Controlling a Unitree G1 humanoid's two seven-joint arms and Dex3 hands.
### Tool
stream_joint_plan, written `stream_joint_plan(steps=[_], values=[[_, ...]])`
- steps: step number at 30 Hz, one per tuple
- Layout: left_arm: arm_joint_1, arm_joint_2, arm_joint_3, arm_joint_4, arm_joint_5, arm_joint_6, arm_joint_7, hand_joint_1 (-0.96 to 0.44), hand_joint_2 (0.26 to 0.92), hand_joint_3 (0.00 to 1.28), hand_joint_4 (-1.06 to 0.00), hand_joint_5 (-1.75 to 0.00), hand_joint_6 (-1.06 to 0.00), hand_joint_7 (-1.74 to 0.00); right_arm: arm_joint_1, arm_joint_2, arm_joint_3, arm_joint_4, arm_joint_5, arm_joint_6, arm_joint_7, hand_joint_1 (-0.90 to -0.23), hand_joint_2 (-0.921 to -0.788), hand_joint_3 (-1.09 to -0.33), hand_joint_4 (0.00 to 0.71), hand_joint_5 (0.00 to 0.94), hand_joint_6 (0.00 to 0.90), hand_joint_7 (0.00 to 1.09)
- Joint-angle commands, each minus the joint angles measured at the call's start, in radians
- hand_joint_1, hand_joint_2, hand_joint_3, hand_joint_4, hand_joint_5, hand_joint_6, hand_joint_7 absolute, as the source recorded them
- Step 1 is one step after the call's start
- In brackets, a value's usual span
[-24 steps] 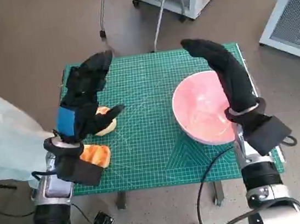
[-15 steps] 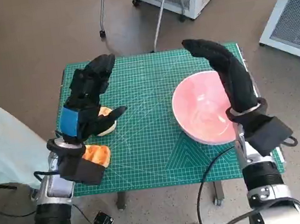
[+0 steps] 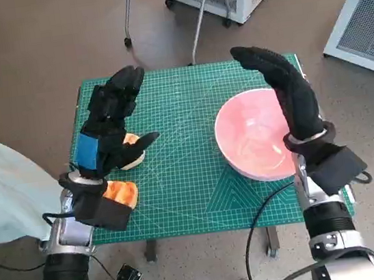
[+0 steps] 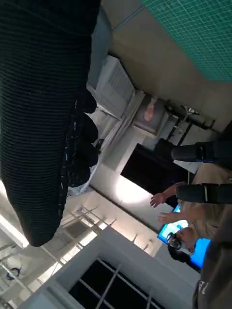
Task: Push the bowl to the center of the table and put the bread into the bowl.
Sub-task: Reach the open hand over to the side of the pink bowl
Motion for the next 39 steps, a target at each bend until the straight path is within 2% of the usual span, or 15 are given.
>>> stream_joint_plan(steps=[1, 7, 11, 13, 17, 20, 25, 28, 31, 34, 37, 39], values=[[-0.014, -0.004, -0.004, 0.005, -0.008, -0.01, -0.001, -0.31, 0.921, 0.14, -0.24, 0.0, -0.13, -0.51, 0.022, -0.004, 0.0, 0.008, -0.018, 0.007, -0.01, -0.626, -0.921, -0.745, 0.28, 0.0, -0.001, 0.63], [-0.019, 0.0, -0.005, 0.013, -0.012, -0.014, -0.005, -0.31, 0.921, 0.14, -0.24, 0.0, -0.13, -0.5, 0.026, -0.019, -0.01, 0.006, -0.014, 0.008, -0.018, -0.625, -0.921, -0.748, 0.275, 0.0, -0.001, 0.63], [-0.02, 0.003, -0.004, 0.018, -0.012, -0.018, -0.005, -0.31, 0.921, 0.14, -0.24, 0.0, -0.13, -0.5, 0.023, -0.053, -0.037, 0.025, -0.003, 0.003, -0.022, -0.62, -0.921, -0.756, 0.267, 0.0, -0.001, 0.63], [-0.02, 0.006, -0.003, 0.018, -0.011, -0.019, -0.004, -0.31, 0.921, 0.14, -0.24, 0.0, -0.13, -0.5, 0.018, -0.081, -0.059, 0.061, -0.012, -0.009, -0.045, -0.622, -0.921, -0.759, 0.267, 0.001, -0.001, 0.63], [-0.02, 0.012, 0.0, 0.013, -0.011, -0.017, -0.005, -0.3, 0.921, 0.14, -0.24, 0.0, -0.14, -0.5, 0.005, -0.139, -0.091, 0.16, -0.064, -0.033, -0.135, -0.609, -0.921, -0.759, 0.27, 0.003, -0.001, 0.63], [-0.018, 0.018, 0.004, 0.011, -0.014, -0.018, -0.005, -0.3, 0.921, 0.14, -0.24, 0.0, -0.14, -0.5, -0.003, -0.187, -0.111, 0.248, -0.098, -0.016, -0.23, -0.599, -0.921, -0.76, 0.273, 0.004, -0.001, 0.63], [-0.014, 0.021, 0.007, 0.01, -0.018, -0.019, -0.006, -0.3, 0.921, 0.14, -0.24, 0.0, -0.14, -0.5, 0.001, -0.229, -0.129, 0.336, -0.128, 0.03, -0.349, -0.608, -0.921, -0.76, 0.279, 0.007, 0.0, 0.63], [-0.012, 0.021, 0.007, 0.009, -0.019, -0.02, -0.005, -0.31, 0.921, 0.14, -0.24, 0.0, -0.14, -0.5, 0.01, -0.249, -0.126, 0.377, -0.154, 0.067, -0.423, -0.613, -0.921, -0.76, 0.289, 0.011, 0.002, 0.62], [-0.01, 0.022, 0.007, 0.008, -0.015, -0.021, -0.002, -0.31, 0.921, 0.13, -0.24, 0.0, -0.14, -0.5, 0.016, -0.26, -0.125, 0.415, -0.167, 0.102, -0.472, -0.6, -0.921, -0.78, 0.303, 0.016, 0.009, 0.61], [-0.011, 0.024, 0.009, 0.009, -0.02, -0.021, -0.005, -0.31, 0.921, 0.13, -0.24, 0.0, -0.14, -0.5, 0.021, -0.254, -0.133, 0.445, -0.158, 0.14, -0.488, -0.594, -0.921, -0.792, 0.308, 0.017, 0.017, 0.61], [-0.012, 0.024, 0.011, 0.009, -0.022, -0.018, -0.007, -0.31, 0.921, 0.13, -0.24, 0.0, -0.14, -0.5, 0.025, -0.234, -0.166, 0.471, -0.11, 0.178, -0.438, -0.579, -0.921, -0.803, 0.31, 0.016, 0.027, 0.61], [-0.011, 0.024, 0.012, 0.006, -0.025, -0.015, -0.009, -0.31, 0.921, 0.13, -0.24, 0.0, -0.14, -0.5, 0.027, -0.225, -0.184, 0.482, -0.088, 0.195, -0.398, -0.562, -0.921, -0.808, 0.307, 0.011, 0.045, 0.58]])
